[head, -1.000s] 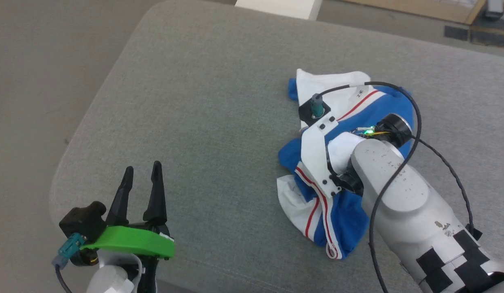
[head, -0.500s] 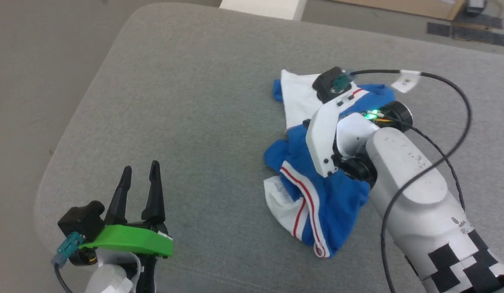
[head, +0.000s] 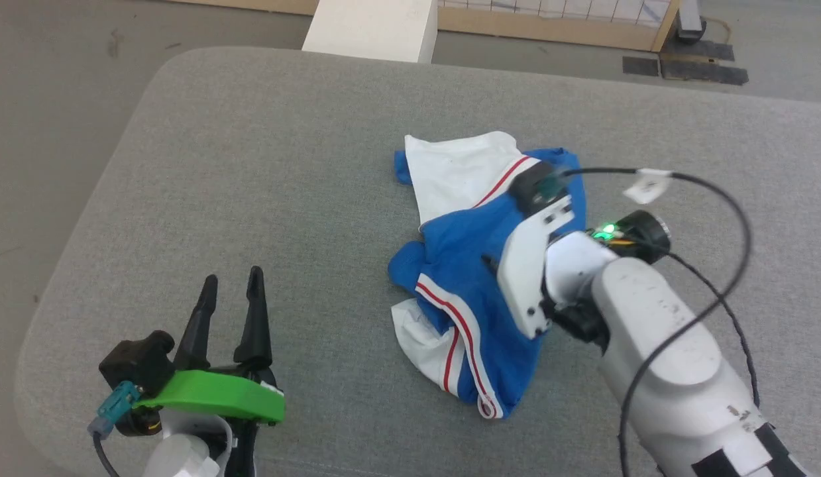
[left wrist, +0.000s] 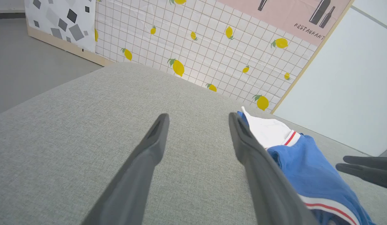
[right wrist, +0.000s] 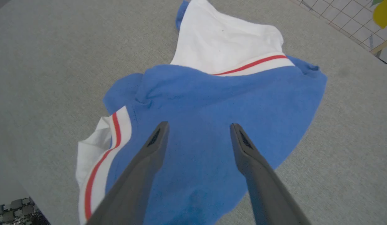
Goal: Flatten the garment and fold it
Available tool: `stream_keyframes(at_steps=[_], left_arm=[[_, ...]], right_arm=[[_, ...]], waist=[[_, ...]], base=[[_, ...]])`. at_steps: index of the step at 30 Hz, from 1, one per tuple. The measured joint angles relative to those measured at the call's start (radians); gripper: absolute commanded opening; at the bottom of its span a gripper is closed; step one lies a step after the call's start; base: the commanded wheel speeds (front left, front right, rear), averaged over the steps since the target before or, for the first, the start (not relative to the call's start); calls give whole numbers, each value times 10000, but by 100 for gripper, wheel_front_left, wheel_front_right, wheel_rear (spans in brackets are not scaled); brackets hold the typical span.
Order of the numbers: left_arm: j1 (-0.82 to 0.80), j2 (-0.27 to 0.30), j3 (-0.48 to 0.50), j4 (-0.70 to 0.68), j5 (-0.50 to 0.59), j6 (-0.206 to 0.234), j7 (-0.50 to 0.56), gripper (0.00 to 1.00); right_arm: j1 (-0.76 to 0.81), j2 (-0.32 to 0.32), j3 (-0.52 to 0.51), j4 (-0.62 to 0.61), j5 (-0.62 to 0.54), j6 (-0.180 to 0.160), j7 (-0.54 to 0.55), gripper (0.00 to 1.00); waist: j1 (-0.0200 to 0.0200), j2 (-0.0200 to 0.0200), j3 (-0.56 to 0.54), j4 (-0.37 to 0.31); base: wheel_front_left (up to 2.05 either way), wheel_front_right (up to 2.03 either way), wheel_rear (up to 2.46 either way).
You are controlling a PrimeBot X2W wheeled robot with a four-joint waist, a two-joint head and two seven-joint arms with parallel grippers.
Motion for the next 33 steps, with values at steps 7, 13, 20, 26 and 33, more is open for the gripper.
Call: stream_keyframes(at_steps=[7, 13, 20, 26, 33], left_arm=[[-160, -35, -332, 136, -259, -2, 0, 100], [-226, -42, -384, 341, -428, -2, 0, 100], [-222, 13, -355, 397, -445, -2, 0, 100], [-221, 71, -474, 364, -441, -2, 0, 100], [-126, 98, -608, 389, -416, -2, 0, 100]], right_arm=[[-416, 13, 918, 886, -1081, 2, 1567, 100], [-509, -13, 1356, 1239, -1012, -4, 2243, 0], [-468, 15, 525, 786, -309, -2, 681, 0], [221, 29, -1492, -823, 541, 0, -1275, 0], [3498, -23, -4696, -2313, 1279, -2, -2313, 0]], waist=[[0, 0, 302, 367], [0, 0, 755, 858], [0, 0, 863, 895], [0, 0, 539, 545], [0, 0, 7, 113]], base=[[0, 0, 0], [0, 0, 0], [0, 0, 0], [0, 0, 0], [0, 0, 0]])
